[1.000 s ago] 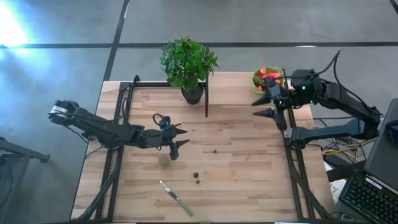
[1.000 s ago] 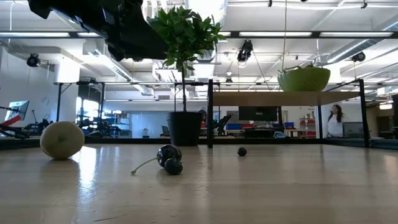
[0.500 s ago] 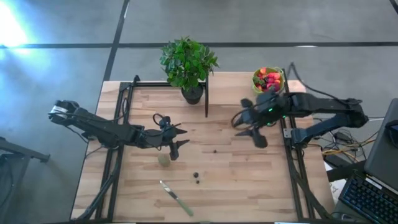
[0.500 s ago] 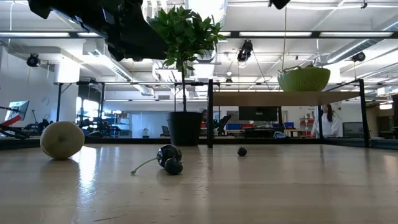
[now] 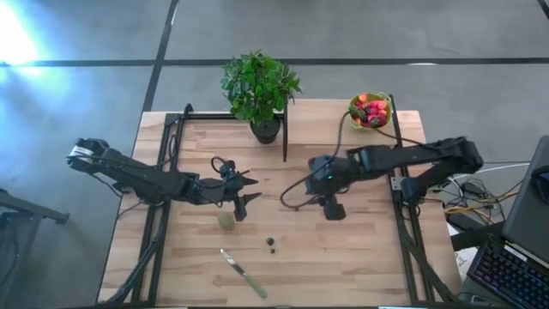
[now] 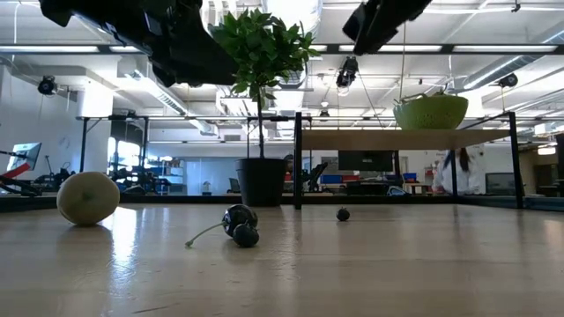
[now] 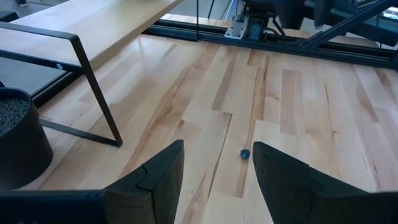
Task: Pick & Place Fruit
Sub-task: Put the blueberry into the green strainer bowl on the shelf
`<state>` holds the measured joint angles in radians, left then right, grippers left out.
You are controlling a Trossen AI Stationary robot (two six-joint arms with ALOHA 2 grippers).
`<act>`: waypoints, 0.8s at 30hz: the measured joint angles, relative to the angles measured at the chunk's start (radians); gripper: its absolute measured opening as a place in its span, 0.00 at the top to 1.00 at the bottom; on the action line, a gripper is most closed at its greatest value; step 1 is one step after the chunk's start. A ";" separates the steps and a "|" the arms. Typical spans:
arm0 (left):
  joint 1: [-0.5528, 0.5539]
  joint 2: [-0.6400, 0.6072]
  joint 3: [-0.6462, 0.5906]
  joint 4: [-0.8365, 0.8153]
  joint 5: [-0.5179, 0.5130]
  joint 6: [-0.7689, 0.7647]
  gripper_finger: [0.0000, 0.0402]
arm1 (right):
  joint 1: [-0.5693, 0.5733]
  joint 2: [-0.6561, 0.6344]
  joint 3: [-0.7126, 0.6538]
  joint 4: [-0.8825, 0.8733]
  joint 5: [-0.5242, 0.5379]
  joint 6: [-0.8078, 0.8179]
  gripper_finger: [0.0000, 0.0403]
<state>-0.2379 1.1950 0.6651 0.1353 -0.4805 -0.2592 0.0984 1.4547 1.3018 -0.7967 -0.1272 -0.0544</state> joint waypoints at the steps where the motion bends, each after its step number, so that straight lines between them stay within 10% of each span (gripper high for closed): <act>1: 0.000 0.000 0.000 -0.002 0.000 -0.002 0.51 | 0.002 0.016 0.000 0.000 0.000 0.000 0.66; 24: 0.000 0.000 0.000 -0.003 0.000 -0.003 0.51 | 0.029 0.321 -0.012 0.112 0.030 0.025 0.66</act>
<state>-0.2382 1.1950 0.6651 0.1319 -0.4801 -0.2622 0.1278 1.7754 1.2896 -0.6846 -0.0971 -0.0293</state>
